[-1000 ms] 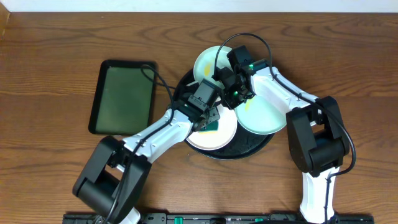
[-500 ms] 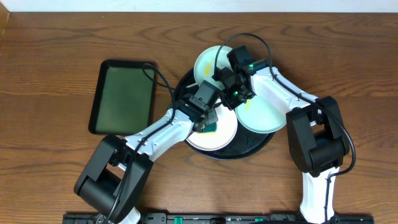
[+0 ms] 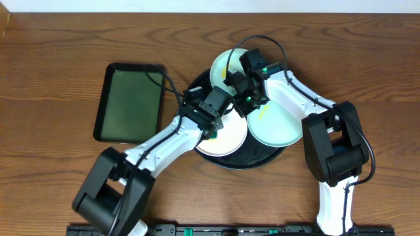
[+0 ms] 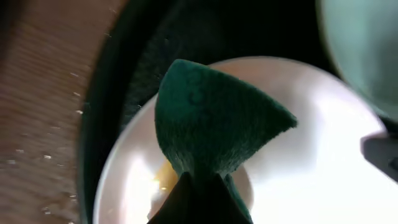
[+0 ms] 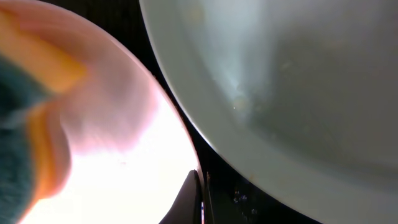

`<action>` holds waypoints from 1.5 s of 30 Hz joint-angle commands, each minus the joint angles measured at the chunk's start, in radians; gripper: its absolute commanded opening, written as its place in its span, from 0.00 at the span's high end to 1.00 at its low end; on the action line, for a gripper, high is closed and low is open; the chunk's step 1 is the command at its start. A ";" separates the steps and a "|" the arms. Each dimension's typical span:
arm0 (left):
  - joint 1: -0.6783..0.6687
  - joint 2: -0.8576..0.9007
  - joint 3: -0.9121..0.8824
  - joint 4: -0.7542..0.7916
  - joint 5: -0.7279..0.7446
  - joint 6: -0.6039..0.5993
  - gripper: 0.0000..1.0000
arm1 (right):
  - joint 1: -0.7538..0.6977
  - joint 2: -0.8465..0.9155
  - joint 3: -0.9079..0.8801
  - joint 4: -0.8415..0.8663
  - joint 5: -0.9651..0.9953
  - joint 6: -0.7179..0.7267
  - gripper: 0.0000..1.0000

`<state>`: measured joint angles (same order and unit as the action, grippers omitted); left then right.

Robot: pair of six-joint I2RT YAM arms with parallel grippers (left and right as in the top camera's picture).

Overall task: Clean dirty plates on tray and stack at the side
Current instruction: 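Scrub the pink plate with the sponge while the right gripper holds it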

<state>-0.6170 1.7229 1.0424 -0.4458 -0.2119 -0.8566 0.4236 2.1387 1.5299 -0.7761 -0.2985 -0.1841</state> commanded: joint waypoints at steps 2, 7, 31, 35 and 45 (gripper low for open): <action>0.003 -0.056 -0.003 0.020 -0.016 0.002 0.93 | 0.003 0.008 -0.006 0.014 0.006 0.024 0.98; 0.002 -0.043 -0.003 0.060 0.198 -0.029 0.93 | 0.003 0.008 -0.006 0.029 0.006 0.035 0.98; 0.063 0.061 -0.005 -0.127 -0.193 -0.054 0.93 | -0.003 0.008 -0.006 0.002 0.023 0.041 0.99; 0.084 0.021 0.000 -0.127 -0.201 -0.027 0.93 | -0.003 0.008 -0.006 0.002 0.033 0.041 0.99; 0.081 -0.089 0.005 0.049 0.090 -0.028 0.92 | -0.003 0.008 -0.006 -0.001 0.032 0.041 0.99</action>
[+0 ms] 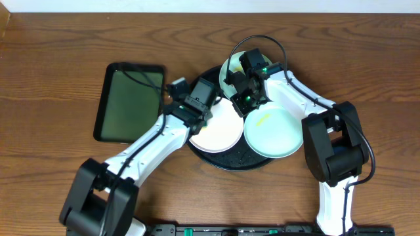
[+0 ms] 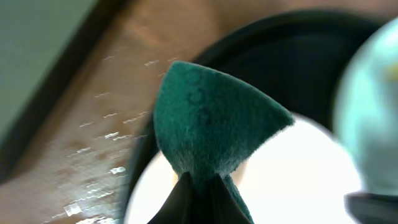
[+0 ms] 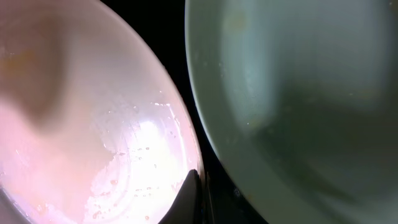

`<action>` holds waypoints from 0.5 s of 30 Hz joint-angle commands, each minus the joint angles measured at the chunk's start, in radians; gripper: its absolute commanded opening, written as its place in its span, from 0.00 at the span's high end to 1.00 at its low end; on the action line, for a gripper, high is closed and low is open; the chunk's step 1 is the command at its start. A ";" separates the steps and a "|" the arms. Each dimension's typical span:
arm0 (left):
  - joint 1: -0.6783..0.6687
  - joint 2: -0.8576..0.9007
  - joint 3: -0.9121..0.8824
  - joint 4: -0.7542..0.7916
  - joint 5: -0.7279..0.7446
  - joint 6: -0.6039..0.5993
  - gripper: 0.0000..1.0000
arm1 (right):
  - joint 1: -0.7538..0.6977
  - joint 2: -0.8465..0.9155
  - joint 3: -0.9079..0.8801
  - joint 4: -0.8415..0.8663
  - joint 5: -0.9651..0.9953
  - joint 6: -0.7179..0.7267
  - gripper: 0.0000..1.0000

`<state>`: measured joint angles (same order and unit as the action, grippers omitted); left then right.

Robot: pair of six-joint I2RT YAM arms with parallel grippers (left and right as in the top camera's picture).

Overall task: Clean dirty plates on tray and stack at the side
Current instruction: 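Scrub the pink plate with the sponge while the right gripper holds it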

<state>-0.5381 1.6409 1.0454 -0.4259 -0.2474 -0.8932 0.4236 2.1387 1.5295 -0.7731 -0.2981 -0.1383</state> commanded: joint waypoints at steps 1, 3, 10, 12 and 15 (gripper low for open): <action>0.000 0.002 0.002 0.053 0.167 0.008 0.93 | -0.003 0.008 -0.006 -0.004 0.032 -0.005 0.99; -0.008 0.027 0.002 0.090 0.212 -0.002 0.93 | -0.003 0.008 -0.006 -0.005 0.032 -0.005 0.99; -0.048 0.142 0.002 0.142 0.220 -0.022 0.93 | -0.003 0.008 -0.006 -0.005 0.032 -0.005 0.99; -0.048 0.168 0.002 0.145 0.207 -0.022 0.93 | -0.003 0.008 -0.006 -0.005 0.032 -0.005 0.99; -0.039 0.195 0.002 0.143 0.127 -0.021 0.93 | -0.003 0.008 -0.006 -0.009 0.032 -0.005 0.99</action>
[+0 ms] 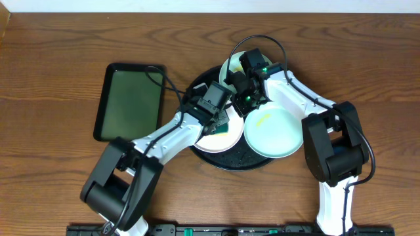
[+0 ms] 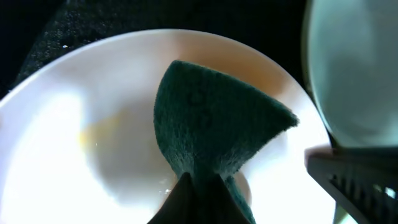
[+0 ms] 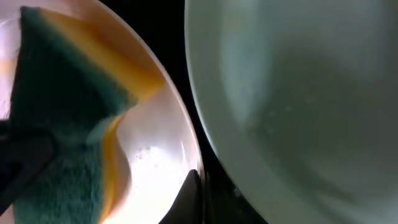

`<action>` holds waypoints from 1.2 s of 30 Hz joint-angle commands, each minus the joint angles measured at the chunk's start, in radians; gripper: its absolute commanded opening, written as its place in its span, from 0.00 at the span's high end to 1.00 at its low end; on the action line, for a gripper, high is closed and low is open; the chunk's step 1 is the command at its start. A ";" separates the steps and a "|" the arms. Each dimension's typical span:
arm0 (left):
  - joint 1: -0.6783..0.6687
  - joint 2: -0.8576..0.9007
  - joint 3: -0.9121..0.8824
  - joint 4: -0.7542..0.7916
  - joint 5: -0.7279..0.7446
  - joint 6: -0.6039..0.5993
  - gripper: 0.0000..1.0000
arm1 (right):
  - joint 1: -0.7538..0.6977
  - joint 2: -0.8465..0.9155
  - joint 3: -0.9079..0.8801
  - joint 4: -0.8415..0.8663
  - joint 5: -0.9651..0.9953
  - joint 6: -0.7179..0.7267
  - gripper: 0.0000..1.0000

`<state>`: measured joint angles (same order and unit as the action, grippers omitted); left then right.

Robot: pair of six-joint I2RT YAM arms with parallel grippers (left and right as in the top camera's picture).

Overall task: Clean dirty plates on tray and stack at the side
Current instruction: 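Scrub the pink plate with the sponge while the right gripper holds it, then return the sponge to the water tray with the left gripper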

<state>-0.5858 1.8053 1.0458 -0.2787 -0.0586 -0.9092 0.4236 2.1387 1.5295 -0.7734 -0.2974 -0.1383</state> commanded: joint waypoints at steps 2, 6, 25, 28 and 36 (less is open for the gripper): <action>0.019 0.047 0.002 -0.005 -0.122 0.007 0.92 | -0.003 0.008 -0.006 -0.012 0.031 -0.005 0.99; 0.039 0.060 0.002 -0.049 -0.268 0.048 0.93 | -0.003 0.008 -0.006 -0.020 0.031 -0.005 0.99; 0.059 -0.206 0.002 -0.195 -0.492 0.048 0.92 | 0.001 0.008 0.002 -0.040 0.032 -0.013 0.99; 0.060 -0.298 0.002 -0.212 -0.492 0.048 0.93 | 0.001 0.008 0.023 -0.064 0.032 -0.013 0.99; 0.070 -0.437 0.002 -0.257 -0.492 0.048 0.93 | 0.004 0.008 0.121 -0.133 0.032 -0.016 0.99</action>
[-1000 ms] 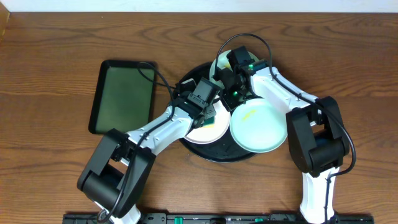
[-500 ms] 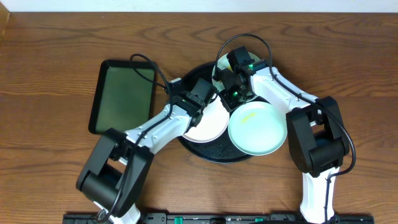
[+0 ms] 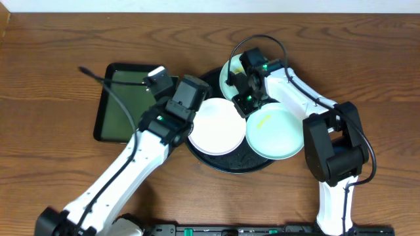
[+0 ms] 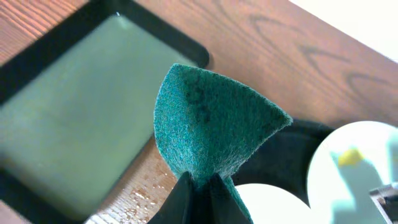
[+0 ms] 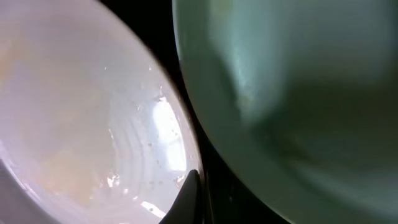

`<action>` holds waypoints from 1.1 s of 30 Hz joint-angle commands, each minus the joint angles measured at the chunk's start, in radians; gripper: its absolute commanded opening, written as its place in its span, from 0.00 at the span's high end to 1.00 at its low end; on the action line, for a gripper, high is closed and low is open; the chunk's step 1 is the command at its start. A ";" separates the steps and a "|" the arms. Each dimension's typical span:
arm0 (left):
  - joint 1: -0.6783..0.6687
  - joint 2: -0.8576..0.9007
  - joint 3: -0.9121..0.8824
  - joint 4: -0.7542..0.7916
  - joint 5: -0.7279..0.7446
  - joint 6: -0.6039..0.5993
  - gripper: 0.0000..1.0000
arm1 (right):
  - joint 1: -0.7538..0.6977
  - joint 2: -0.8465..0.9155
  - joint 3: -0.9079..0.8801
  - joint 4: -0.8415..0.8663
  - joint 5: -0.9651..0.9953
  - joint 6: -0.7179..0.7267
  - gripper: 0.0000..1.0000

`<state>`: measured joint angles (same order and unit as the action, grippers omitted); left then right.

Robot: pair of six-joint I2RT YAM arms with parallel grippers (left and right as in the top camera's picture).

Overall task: Clean dirty plates on tray and stack at the side
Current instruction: 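Return the sponge to the water tray with the left gripper, then lift the pink plate with the right gripper and place it right of tray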

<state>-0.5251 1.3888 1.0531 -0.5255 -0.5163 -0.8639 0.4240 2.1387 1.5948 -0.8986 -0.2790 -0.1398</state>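
A white plate (image 3: 216, 126) lies on the round black tray (image 3: 230, 159), wet and shiny in the right wrist view. My right gripper (image 5: 195, 184) is shut on the rim of that white plate (image 5: 81, 112), with a pale green plate (image 3: 274, 133) bearing a yellow smear just to its right. A third pale plate (image 3: 231, 68) with a yellow spot lies at the tray's far side. My left gripper (image 4: 199, 186) is shut on a folded green sponge (image 4: 211, 124), held up over the round tray's left edge, off the plates.
A rectangular black tray with a green inside (image 3: 128, 101) lies on the wooden table (image 3: 52, 59) to the left of the round tray. The left arm's cable (image 3: 108, 82) arcs over it. Water drops sit on the wood between the two trays.
My left gripper with the sponge was down on the white plate; now it is raised and off to the left, over the round tray's edge. The right gripper still holds the plate's rim.
The sponge was first on the white plate, where a yellowish mark showed, while my right gripper held the rim. Then it was at the tray's left edge, then back on the plate. Now it is lifted away and the plate looks white.
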 commanded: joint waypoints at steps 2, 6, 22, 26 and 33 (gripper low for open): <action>0.032 -0.028 -0.006 -0.027 -0.034 0.003 0.93 | 0.003 0.008 0.100 -0.041 0.014 -0.015 0.99; 0.120 -0.030 -0.006 -0.066 0.035 0.004 0.93 | 0.006 0.008 0.209 -0.129 0.046 -0.034 0.99; 0.604 -0.030 -0.006 -0.087 0.595 0.360 0.93 | 0.243 0.008 0.591 -0.384 0.847 0.005 0.99; 0.682 -0.030 -0.006 -0.119 0.603 0.362 0.93 | 0.346 0.008 0.620 -0.403 1.078 0.023 0.99; 0.775 -0.030 -0.006 -0.153 0.603 0.362 0.93 | 0.486 0.008 0.620 -0.403 1.459 0.023 0.99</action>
<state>0.2241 1.3689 1.0531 -0.6701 0.0727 -0.5217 0.8738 2.1391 2.1929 -1.2995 0.9028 -0.1379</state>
